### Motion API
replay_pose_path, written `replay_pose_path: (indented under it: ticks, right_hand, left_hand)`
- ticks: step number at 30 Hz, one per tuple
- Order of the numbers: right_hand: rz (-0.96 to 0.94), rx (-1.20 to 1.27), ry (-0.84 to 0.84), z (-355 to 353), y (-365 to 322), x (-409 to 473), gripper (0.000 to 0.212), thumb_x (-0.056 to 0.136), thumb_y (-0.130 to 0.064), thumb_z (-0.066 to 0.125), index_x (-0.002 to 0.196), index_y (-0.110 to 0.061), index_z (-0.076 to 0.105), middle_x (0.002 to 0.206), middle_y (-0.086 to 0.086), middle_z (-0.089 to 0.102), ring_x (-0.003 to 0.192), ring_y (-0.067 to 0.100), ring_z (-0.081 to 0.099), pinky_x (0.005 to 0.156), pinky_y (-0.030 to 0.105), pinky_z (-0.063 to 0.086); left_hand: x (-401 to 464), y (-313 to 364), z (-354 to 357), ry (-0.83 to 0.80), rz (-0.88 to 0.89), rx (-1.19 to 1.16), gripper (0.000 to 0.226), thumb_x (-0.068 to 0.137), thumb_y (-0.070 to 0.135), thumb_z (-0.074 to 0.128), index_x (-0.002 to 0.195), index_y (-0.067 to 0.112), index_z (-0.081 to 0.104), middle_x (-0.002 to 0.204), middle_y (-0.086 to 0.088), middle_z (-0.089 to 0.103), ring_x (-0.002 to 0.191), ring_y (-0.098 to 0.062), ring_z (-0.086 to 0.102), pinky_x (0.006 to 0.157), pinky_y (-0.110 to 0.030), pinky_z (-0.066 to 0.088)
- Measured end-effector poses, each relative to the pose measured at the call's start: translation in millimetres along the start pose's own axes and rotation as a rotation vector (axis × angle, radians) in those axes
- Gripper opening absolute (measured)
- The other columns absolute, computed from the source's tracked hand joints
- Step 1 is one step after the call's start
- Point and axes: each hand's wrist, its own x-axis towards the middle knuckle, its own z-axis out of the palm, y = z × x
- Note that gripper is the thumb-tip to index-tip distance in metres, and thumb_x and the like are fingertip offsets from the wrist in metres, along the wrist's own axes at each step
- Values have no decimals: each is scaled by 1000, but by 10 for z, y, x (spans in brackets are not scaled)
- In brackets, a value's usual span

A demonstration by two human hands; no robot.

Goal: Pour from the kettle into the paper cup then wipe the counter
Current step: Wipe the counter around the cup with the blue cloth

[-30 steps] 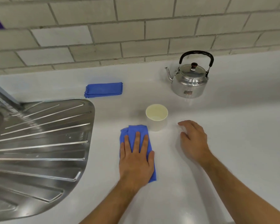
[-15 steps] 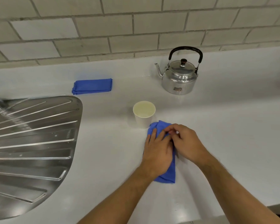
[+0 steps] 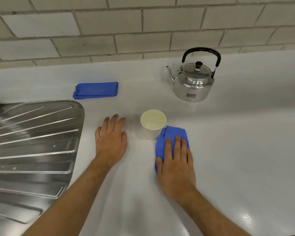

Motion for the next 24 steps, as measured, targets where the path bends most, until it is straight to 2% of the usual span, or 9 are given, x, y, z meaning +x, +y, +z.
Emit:
replay_pose_path:
  ticks: [2, 5, 8, 10, 12, 15, 18, 21, 24]
  right_hand:
    - [-33, -7, -2, 8, 226, 201, 71, 97, -47, 11, 157, -10, 11, 164, 22, 8, 152, 38, 6, 121, 45, 10]
    - [-53, -37, 4, -7, 584, 689, 64, 102, -45, 23, 158, -16, 12, 166, 16, 10, 152, 32, 8, 121, 41, 9]
    - [-96, -63, 27, -86, 703, 1214, 62, 102, -42, 28, 157, -16, 16, 164, 16, 17, 151, 33, 14, 121, 42, 13]
    - [-119, -75, 19, -88, 587, 1536, 64, 102, -42, 28, 158, -17, 12, 165, 16, 13, 152, 32, 10, 121, 42, 10]
    - [-257, -95, -64, -72, 421, 1763, 73, 99, -44, 35, 158, -20, 0, 167, 13, 2, 153, 30, 0, 122, 41, 5]
    - [-600, -136, -206, -91, 361, 1968, 85, 93, -45, 46, 155, -31, -11, 167, 2, -10, 152, 19, -12, 122, 34, -1]
    - [-798, -53, -239, -153, 487, 2214, 68, 98, -50, 31, 155, -37, -4, 165, -7, -3, 149, 9, -12, 117, 24, -5]
    - [-748, -48, -142, -141, 485, 2584, 59, 104, -42, 32, 158, -24, 15, 167, 2, 8, 153, 19, -1, 122, 32, 6]
    - [-460, -68, -21, -41, 226, 2861, 60, 104, -41, 30, 158, -19, 16, 166, 11, 12, 152, 29, 8, 121, 40, 11]
  left_hand:
    - [152, -98, 51, -84, -12, 50, 52, 96, 30, 35, 147, 32, 25, 160, 2, 18, 147, -24, 12, 115, -50, 14]
    - [241, -229, 154, -181, -41, 121, 54, 97, 43, 19, 150, 37, 10, 162, 7, 5, 148, -20, 2, 118, -49, 3]
    - [234, -255, 223, -186, -33, 151, 58, 94, 47, 8, 151, 37, 3, 162, 10, 4, 149, -17, 0, 119, -46, 0]
    - [234, -249, 230, -165, -38, 146, 58, 93, 48, 6, 151, 37, 3, 162, 11, 5, 149, -16, 1, 119, -46, 0]
    - [231, -243, 227, -159, -40, 147, 59, 93, 49, 5, 151, 38, 2, 162, 12, 4, 149, -15, 0, 119, -45, -1]
    - [239, -235, 229, -162, -40, 156, 59, 93, 49, 5, 151, 38, 1, 162, 12, 3, 149, -15, 0, 120, -45, -1]
    - [240, -229, 231, -157, -52, 151, 58, 94, 48, 7, 151, 38, 1, 162, 13, 3, 149, -15, 0, 120, -44, -1]
    - [228, -225, 226, -147, -56, 143, 57, 95, 48, 9, 151, 39, 1, 162, 14, 2, 149, -14, 0, 120, -43, -1]
    - [223, -221, 220, -126, -58, 148, 57, 94, 48, 8, 150, 40, 2, 161, 15, 4, 149, -13, 0, 120, -42, -1]
